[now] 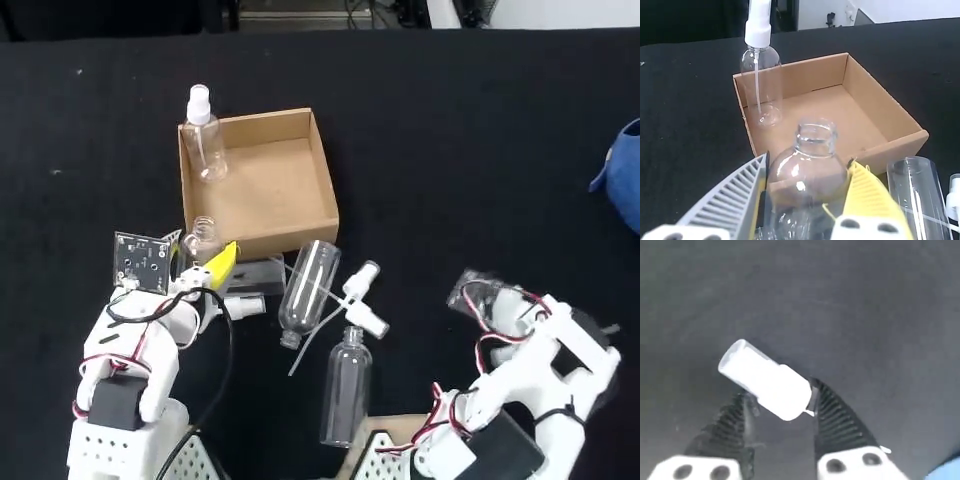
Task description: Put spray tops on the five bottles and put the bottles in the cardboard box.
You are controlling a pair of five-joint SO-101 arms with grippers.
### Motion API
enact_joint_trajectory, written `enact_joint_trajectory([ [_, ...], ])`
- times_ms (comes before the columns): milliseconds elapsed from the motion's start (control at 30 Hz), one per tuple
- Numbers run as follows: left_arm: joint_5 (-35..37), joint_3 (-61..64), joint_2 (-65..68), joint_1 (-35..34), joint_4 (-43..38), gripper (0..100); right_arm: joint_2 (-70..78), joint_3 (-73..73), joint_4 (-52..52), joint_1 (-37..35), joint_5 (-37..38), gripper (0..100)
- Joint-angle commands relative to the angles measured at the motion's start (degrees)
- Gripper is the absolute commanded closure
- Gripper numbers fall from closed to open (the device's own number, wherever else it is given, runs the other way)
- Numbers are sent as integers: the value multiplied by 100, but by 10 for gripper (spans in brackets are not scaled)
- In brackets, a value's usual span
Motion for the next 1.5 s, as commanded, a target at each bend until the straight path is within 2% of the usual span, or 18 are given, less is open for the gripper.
enact_joint_trajectory([
  [0, 53, -180, -18, -48, 9, 970, -22, -549, -62, -53, -3130, 983],
  [67, 53, -180, -18, -48, 9, 970, -22, -699, -44, -18, -4290, 983],
  [133, 53, -180, -18, -48, 9, 970, 13, -840, 185, 18, -5002, 983],
  [233, 53, -180, -18, -48, 18, 970, 22, -1086, 809, 9, -5503, 982],
  [300, 53, -180, -18, -48, 18, 970, 22, -1253, 1327, -18, -5574, 982],
  [367, 53, -180, -18, -48, 18, 970, 22, -1411, 1846, -79, -5468, 966],
  [433, 53, -180, -18, -48, 26, 970, 22, -1473, 2242, -114, -5301, 899],
  [533, 53, -180, -18, -48, 44, 970, 22, -1446, 2356, -114, -4976, 790],
  [600, 53, -180, -18, -48, 44, 970, 31, -1446, 2365, -79, -4765, 759],
  [700, 53, -180, -18, -48, 44, 970, 31, -1446, 2356, -79, -4290, 758],
  [900, 53, -180, -18, -75, 44, 970, 31, -1446, 2356, -88, -2444, 759],
  [1067, 53, -180, -18, -84, 44, 970, 31, -1323, 2031, -114, -1512, 788],
  [1167, 53, -180, -18, -84, 53, 970, 31, -848, 1327, -114, -1345, 827],
  [1300, 53, -180, -18, -57, 53, 970, 31, -189, 554, -105, -1336, 828],
  [1467, 53, -180, -18, -57, 53, 970, 31, 84, 387, -114, -1345, 832],
])
